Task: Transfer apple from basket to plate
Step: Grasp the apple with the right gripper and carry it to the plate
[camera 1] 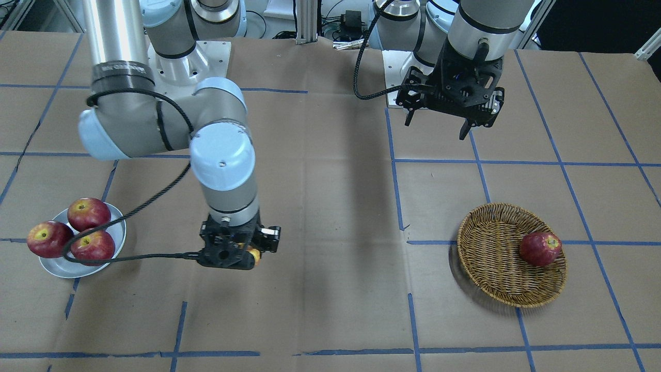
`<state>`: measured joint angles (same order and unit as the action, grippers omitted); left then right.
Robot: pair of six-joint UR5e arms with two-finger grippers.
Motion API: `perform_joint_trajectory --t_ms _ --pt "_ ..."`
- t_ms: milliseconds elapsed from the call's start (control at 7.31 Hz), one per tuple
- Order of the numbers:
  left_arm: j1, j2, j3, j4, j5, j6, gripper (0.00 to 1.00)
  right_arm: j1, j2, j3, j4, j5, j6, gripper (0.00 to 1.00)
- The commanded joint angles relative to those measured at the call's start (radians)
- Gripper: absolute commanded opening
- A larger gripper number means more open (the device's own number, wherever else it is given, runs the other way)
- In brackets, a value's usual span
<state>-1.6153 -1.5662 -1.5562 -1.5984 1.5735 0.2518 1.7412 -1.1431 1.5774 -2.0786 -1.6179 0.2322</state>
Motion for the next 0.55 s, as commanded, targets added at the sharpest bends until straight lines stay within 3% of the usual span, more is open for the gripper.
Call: perform_joint_trajectory --t_ms 0,410 --pt "0.0 0.0 0.001 0.0 0.005 0.001 0.99 -0.225 -0.13 0.137 0.016 0.004 -0.291 0.5" --pt "0.0 0.002 0.001 0.0 0.005 0.001 0.99 -0.567 -0.236 0.283 0.011 0.021 -0.752 0.5"
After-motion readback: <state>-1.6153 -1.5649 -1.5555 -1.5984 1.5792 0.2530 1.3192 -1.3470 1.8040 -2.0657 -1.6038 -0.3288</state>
